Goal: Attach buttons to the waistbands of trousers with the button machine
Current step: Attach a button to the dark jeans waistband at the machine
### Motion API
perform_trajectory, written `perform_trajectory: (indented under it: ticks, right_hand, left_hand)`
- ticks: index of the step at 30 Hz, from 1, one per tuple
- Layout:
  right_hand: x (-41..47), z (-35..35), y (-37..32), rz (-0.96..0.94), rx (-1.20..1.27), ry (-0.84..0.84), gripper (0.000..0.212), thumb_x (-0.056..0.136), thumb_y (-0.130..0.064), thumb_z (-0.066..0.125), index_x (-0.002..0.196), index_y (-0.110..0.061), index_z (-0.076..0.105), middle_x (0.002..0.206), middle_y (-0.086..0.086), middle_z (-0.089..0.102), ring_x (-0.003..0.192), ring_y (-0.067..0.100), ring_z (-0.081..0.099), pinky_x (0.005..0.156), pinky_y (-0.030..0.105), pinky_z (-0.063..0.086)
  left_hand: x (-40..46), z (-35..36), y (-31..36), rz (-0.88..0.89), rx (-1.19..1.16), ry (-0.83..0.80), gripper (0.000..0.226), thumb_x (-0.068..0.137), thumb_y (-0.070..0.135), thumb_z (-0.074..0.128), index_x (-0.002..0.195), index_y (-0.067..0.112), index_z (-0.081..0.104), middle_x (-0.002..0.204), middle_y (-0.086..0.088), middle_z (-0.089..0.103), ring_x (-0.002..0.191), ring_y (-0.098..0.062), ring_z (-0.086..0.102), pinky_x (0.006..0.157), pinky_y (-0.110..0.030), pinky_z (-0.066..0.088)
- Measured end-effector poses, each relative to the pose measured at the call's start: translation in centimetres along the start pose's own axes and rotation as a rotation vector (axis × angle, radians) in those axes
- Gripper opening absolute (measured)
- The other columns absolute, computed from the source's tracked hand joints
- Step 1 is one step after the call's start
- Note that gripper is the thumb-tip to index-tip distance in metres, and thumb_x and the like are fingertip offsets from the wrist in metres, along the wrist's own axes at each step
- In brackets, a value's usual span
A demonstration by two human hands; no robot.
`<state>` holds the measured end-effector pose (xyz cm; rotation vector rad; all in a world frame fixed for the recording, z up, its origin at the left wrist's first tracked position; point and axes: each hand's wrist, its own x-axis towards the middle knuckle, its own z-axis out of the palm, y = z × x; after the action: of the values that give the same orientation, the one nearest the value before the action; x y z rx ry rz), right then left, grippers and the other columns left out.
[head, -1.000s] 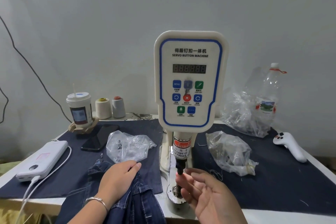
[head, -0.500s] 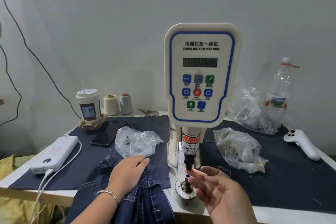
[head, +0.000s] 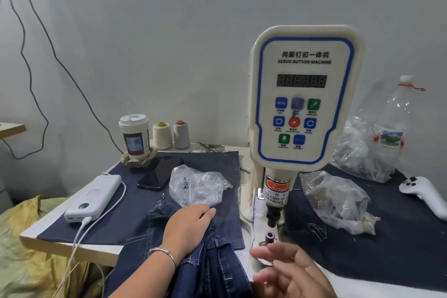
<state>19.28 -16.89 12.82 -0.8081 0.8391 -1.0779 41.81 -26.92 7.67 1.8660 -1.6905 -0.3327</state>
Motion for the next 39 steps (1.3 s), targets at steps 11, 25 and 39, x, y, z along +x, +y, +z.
perform_trajectory:
  ticks: [11, 25, 39]
  right_hand:
    - [11.8, 10.7, 1.4, -0.419, -1.012, 0.134, 0.026, 0.084, -0.008, 0.049, 0.09, -0.029, 0.062, 0.092, -0.01, 0.059, 0.08, 0.012, 0.059, 0.071, 0.031, 0.051]
    - [25.3, 15.8, 3.1, -0.155, -1.967, 0.036, 0.049, 0.082, -0.021, 0.071, 0.128, -0.019, 0.058, 0.138, 0.007, 0.036, 0.129, 0.028, 0.035, 0.088, 0.036, 0.042]
    - [26.9, 16.2, 4.3, -0.239, -1.91, 0.036, 0.042, 0.081, -0.005, 0.064, 0.121, -0.017, 0.063, 0.131, 0.005, 0.045, 0.125, 0.027, 0.038, 0.076, 0.033, 0.041]
  left_hand:
    - [0.0, -0.3, 0.0, 0.105, 0.199, -0.031, 0.021, 0.09, 0.028, 0.042, 0.094, 0.022, 0.063, 0.097, -0.003, 0.072, 0.086, -0.026, 0.062, 0.059, -0.03, 0.028]
    - [0.0, -1.2, 0.1, 0.117, 0.149, -0.094, 0.026, 0.088, 0.029, 0.044, 0.088, 0.011, 0.063, 0.099, -0.019, 0.069, 0.09, -0.042, 0.059, 0.063, -0.035, 0.028]
    - [0.0, -0.8, -0.4, 0.187, 0.158, -0.089, 0.016, 0.088, 0.022, 0.043, 0.072, 0.02, 0.044, 0.096, -0.018, 0.068, 0.086, -0.043, 0.059, 0.063, -0.036, 0.031]
